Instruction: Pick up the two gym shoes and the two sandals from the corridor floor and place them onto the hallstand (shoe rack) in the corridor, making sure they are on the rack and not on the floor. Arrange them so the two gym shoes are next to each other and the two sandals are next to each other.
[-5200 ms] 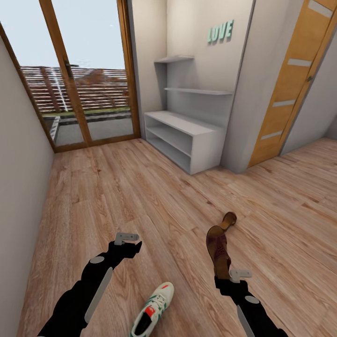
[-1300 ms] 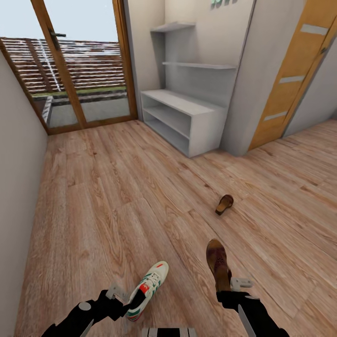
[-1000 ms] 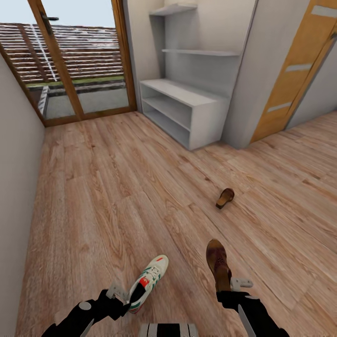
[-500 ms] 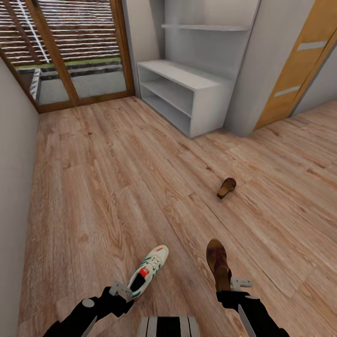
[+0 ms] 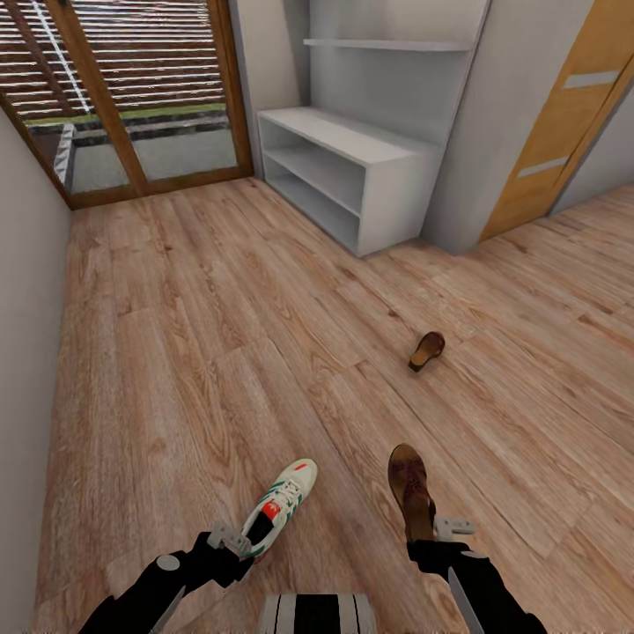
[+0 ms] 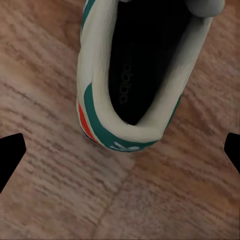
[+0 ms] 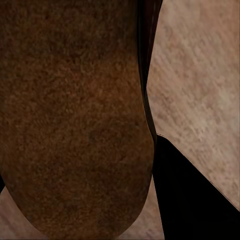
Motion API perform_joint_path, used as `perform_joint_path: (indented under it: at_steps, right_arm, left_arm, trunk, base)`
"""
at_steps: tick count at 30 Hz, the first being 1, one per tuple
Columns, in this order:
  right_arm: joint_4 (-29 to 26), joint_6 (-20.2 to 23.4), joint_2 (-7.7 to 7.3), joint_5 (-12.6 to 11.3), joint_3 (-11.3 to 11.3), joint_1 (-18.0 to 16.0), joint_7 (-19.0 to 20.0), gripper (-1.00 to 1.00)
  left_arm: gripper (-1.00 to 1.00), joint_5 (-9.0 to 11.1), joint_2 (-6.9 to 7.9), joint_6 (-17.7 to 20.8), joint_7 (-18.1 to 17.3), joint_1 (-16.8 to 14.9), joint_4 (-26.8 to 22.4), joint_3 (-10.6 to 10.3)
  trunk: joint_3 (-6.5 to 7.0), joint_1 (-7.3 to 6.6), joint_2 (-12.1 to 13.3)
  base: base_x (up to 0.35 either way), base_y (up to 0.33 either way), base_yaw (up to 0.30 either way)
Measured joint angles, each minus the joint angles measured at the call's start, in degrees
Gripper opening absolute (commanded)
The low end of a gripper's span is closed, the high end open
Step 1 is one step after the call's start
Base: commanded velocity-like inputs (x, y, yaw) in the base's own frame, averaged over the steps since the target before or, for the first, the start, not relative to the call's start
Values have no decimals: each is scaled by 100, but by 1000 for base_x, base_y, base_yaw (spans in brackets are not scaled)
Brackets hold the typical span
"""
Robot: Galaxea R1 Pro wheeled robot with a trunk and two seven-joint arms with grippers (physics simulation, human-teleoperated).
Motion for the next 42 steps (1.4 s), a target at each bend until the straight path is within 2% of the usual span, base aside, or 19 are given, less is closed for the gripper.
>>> perform_joint_path:
  at_steps: [6,13,17,22,29,34,42]
  right_arm:
    - [-4,0,0,-1,0,0,0,-100]
    - [-6,0,0,1,0,0,0,-100]
    - [-6,0,0,-1,0,0,0,-100]
    - [-6,0,0,0,0,0,-1,-100]
    - [-6,0,0,1,0,0,0,-100]
    - [-5,0,0,1,0,0,0,-100]
    - [-6,0,-1,1,0,0,0,-100]
  left_arm:
    - [100,-17,7,8,7,-72,-62,-1]
    - [100,-361,9,11,14,-93,-78,-5]
    - [100,-448,19,16,16,-94,-289,-7]
    - [100,-475,34,26,16,-99,-502,-1]
    - [100,-479,24,28,16,-177,-547,0]
    - [100,-479,22,28,16,-188,-549,-1]
    - [100,-479,27,28,16,-189,-551,0]
  trunk:
    - [-175,16,-8]
    - [-191,15,-8]
    - [-191,15,-8]
    - [-192,15,-8]
    - [-199,15,-8]
    - [-346,28,-15]
    - [-366,28,-15]
  base:
    - [0,0,0]
    - [0,0,0]
    - [0,0,0]
    - [0,0,0]
    - [0,0,0]
    - [0,0,0]
    - [0,0,0]
